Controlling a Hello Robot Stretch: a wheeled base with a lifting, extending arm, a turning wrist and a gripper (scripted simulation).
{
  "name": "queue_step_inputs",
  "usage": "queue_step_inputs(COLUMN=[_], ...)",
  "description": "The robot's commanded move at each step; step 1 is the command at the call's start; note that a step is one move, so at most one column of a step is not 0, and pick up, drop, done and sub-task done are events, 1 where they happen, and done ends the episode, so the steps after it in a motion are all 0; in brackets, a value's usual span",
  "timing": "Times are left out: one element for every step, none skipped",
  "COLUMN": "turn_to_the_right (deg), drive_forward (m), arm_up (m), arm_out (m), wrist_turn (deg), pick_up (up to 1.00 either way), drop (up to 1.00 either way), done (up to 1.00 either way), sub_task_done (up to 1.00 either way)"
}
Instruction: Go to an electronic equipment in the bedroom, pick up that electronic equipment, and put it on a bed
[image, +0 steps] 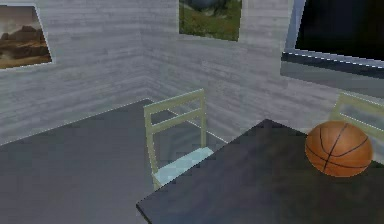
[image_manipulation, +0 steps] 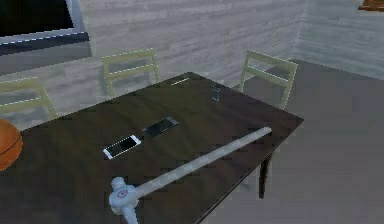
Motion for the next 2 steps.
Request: queue_step_inputs(turn_to_the_right=[-18.0,0.0], drive_forward=[0.0,0.0], arm_up=[0.0,0.5], arm_out=[0.0,0.0], wrist_turn=[0.0,0.0], pick_up=[0.0,0.0], drop=[0.0,0.0], done=[0.0,0.0], sub_task_done=[0.0,0.0])
